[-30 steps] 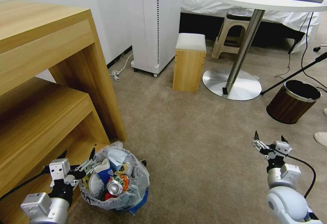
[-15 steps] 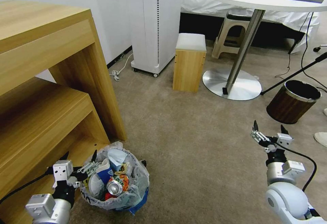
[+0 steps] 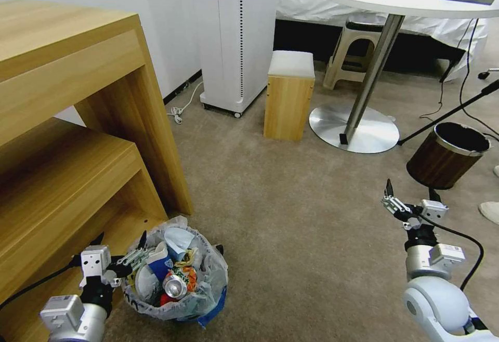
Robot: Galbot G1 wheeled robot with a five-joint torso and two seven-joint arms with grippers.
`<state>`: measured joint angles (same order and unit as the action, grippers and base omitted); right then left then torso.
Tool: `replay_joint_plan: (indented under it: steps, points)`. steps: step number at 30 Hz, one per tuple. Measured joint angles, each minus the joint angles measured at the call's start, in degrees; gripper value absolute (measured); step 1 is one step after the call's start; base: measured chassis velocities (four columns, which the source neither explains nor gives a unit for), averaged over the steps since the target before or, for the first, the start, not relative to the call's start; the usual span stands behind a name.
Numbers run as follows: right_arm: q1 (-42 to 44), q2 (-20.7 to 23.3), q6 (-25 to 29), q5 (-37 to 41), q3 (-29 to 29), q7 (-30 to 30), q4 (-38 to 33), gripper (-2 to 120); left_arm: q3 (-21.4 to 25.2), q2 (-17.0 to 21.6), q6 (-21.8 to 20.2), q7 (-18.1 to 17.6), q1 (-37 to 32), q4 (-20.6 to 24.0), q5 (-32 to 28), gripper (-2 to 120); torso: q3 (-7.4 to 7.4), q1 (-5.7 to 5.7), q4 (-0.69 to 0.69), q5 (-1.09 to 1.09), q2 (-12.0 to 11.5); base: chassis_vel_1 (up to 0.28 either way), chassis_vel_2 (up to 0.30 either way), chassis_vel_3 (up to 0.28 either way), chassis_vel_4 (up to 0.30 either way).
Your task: Pick up the trash bin and place the garbage on the floor into it.
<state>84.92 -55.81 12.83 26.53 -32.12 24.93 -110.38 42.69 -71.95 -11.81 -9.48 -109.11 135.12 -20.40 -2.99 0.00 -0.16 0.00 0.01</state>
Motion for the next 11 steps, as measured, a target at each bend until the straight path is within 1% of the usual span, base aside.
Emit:
replay_joint_plan:
  steps: [11]
  points:
    - [0.0,-0.1,0.0,0.0,0.0,-0.1,-0.1,100,0.0,0.0,-0.5,-0.4,0.1,0.1,0.0,100,0.0,0.0,0.0,0.0,0.0,0.0,0.0,0.0,0.0]
